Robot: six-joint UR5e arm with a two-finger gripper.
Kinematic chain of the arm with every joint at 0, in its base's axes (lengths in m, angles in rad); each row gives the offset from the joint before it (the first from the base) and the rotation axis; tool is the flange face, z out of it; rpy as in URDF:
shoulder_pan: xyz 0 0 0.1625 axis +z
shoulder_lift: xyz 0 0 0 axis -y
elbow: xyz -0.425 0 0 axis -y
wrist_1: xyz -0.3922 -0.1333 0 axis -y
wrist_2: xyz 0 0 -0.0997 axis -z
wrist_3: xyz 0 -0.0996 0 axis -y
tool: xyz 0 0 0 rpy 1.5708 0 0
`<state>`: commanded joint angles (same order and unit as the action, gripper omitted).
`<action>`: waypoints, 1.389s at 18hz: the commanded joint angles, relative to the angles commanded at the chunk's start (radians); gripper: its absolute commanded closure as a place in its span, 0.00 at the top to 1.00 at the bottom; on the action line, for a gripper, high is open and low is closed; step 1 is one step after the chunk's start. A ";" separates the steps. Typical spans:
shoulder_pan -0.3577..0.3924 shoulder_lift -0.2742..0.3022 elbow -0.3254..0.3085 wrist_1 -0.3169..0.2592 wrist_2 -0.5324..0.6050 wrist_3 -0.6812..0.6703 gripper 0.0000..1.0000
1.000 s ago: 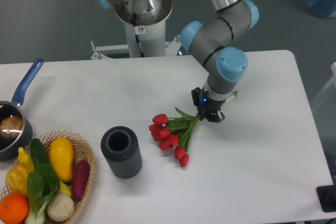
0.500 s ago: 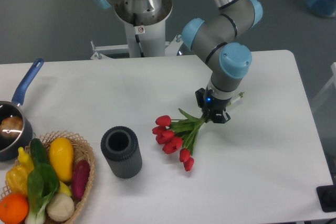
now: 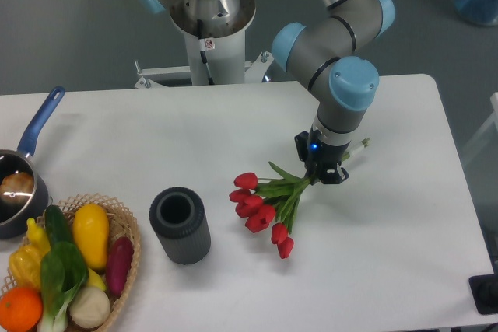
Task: Pick up the flowers from the table
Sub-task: 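Raise the gripper high, holding the tulip bunch by its stems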
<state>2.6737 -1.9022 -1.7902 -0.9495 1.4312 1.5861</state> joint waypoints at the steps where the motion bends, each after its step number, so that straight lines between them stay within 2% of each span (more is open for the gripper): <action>1: 0.005 0.005 0.005 0.000 -0.002 0.000 0.23; 8: 0.026 0.040 0.043 -0.002 -0.077 -0.006 0.23; 13: 0.061 0.065 0.058 -0.003 -0.207 -0.024 0.23; 17: 0.060 0.066 0.089 -0.002 -0.290 -0.101 0.23; 20: 0.055 0.071 0.113 -0.002 -0.392 -0.149 0.23; 25: 0.055 0.078 0.124 0.000 -0.500 -0.173 0.23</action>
<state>2.7290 -1.8239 -1.6659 -0.9495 0.9313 1.4129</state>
